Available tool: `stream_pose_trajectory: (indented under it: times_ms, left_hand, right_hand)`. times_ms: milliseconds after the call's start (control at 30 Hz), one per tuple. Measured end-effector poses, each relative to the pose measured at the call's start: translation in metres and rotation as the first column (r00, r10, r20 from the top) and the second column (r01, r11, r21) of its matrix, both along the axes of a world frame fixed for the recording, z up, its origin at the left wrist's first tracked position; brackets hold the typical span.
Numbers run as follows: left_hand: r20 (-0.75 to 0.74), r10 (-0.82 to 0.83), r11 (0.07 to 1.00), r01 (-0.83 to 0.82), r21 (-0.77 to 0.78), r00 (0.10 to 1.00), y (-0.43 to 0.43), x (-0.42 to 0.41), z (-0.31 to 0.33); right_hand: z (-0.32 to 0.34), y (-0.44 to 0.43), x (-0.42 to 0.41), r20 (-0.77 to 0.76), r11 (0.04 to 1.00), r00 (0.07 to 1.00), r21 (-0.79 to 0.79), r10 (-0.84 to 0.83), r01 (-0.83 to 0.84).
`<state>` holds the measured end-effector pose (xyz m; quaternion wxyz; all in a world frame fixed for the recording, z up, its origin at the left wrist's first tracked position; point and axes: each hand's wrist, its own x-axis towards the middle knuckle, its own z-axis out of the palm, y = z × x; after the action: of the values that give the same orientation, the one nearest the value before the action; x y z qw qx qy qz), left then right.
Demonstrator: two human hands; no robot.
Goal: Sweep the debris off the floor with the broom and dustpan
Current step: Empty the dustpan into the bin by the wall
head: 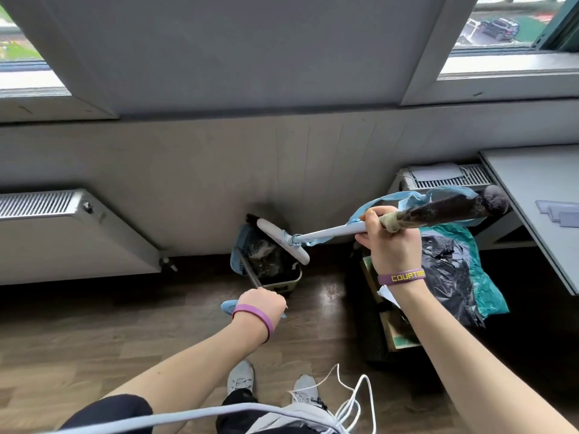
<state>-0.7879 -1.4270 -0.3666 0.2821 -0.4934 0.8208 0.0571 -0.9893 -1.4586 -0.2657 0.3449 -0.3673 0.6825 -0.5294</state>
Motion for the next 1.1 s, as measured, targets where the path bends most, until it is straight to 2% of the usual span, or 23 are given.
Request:
stream_pose_trajectory:
  times_ms: [200, 333, 500, 733, 1100]
  left_hand:
    - [0.064, -0.029, 0.998, 0.025, 0.060, 0.998, 0.007, 0.001, -0.005]
    - [0.037, -0.033, 0.999, 0.033, 0.016, 0.999, -0.002, 0.001, 0.002]
    - [0.079, -0.078, 0.997, 0.079, -0.004, 0.994, -0.004, 0.005, 0.013]
    - [0.123, -0.061, 0.998, 0.062, -0.008, 0.990, -0.013, 0.005, 0.025]
    - [0.099, -0.053, 0.998, 0.049, 0.047, 0.994, -0.009, 0.005, 0.021]
  right_hand:
    - [0.003, 0.000, 0.002, 0.004, 1.000, 1.000, -0.018, 0.013, -0.013]
    - [0.013, -0.004, 0.002, 0.003, 0.999, 1.000, -0.052, -0.002, 0.002]
    - [0.026, -0.007, -0.002, -0.009, 0.994, 1.000, -0.106, -0.027, 0.026]
    - [0.032, -0.009, 0.000, -0.010, 0.993, 1.000, -0.119, -0.028, 0.026]
    - [0.032, -0.005, 0.002, -0.001, 0.993, 1.000, -0.116, -0.017, 0.017]
